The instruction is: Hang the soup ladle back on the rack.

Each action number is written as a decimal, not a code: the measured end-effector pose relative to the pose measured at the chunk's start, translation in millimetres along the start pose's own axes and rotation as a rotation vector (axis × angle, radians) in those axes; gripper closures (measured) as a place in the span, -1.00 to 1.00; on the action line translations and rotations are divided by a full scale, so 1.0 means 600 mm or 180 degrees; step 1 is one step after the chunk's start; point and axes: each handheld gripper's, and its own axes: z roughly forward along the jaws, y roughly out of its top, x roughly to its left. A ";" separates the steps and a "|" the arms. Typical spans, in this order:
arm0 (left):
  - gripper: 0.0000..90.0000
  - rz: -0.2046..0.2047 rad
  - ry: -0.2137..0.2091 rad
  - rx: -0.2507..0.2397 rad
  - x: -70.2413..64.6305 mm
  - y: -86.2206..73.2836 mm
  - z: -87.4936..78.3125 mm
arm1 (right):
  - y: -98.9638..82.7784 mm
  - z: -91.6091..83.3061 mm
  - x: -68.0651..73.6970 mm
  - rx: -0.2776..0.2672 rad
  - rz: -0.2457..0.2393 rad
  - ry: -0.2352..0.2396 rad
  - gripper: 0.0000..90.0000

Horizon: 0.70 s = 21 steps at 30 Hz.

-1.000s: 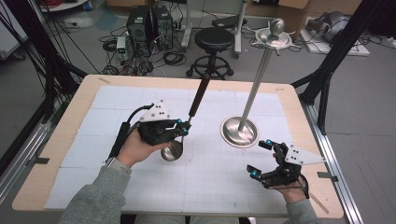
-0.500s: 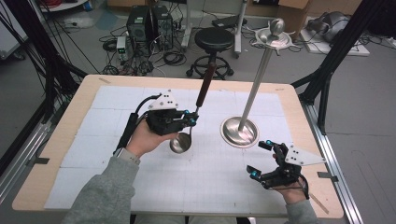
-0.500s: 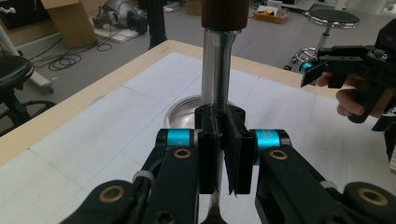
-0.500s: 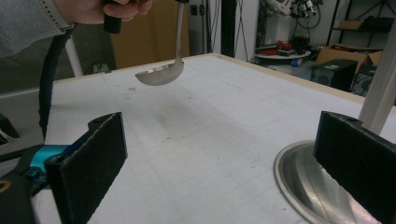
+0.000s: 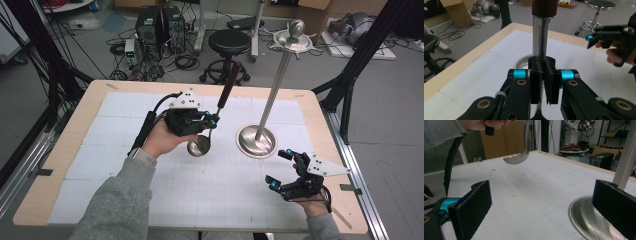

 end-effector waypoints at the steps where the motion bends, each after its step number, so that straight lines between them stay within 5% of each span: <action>1: 0.87 0.0000 0.0000 0.0000 0.000 0.000 0.000 | 0.000 0.000 -0.001 0.0009 -0.0003 -0.0008 -0.97; 9: 0.87 -0.0093 0.0063 -0.0056 0.020 0.016 0.009 | -0.001 -0.002 0.001 0.0013 -0.0011 -0.0004 -0.97; 21: 0.87 0.0019 -0.0081 -0.0090 0.022 0.046 0.019 | -0.001 -0.005 0.001 -0.0002 -0.0007 -0.0022 -0.97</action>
